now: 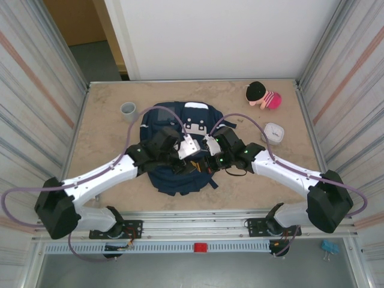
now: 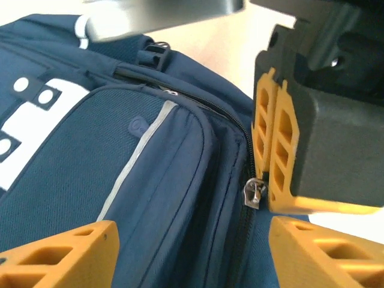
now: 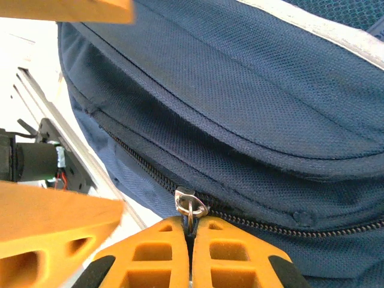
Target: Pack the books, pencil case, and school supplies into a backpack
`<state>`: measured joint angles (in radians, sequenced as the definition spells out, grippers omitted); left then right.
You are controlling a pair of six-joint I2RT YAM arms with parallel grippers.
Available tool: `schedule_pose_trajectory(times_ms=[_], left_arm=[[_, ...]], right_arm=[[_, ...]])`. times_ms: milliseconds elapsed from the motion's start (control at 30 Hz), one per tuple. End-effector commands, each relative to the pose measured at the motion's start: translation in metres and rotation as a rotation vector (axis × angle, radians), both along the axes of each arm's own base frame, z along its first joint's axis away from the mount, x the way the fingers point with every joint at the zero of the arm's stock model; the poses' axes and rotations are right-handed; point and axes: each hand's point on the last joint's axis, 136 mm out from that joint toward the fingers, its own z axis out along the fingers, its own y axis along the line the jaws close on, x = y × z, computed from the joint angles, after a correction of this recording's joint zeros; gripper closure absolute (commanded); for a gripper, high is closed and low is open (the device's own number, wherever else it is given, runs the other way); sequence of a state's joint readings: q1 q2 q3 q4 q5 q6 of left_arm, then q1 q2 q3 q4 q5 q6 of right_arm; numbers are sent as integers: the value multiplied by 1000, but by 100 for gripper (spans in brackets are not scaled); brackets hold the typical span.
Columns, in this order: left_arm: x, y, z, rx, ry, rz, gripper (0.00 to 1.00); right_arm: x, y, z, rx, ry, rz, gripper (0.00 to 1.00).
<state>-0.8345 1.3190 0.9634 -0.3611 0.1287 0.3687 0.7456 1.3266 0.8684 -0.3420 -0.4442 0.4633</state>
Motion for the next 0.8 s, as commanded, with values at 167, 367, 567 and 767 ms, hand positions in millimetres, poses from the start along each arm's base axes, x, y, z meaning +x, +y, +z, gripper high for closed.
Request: schedule_pose_trajectory(times_ms=[167, 367, 567, 767], left_arm=[[-7, -5, -21, 97, -56, -172, 54], [-26, -1, -27, 101, -18, -249, 85], [-34, 11, -25, 99, -11, -265, 100], [-37, 31, -24, 124, -12, -232, 100]], right_arm=[[6, -3, 12, 51, -28, -15, 100], [14, -16, 11, 60, -30, -50, 100], [28, -37, 4, 87, 0, -98, 100], [45, -66, -1, 89, 13, -163, 100]])
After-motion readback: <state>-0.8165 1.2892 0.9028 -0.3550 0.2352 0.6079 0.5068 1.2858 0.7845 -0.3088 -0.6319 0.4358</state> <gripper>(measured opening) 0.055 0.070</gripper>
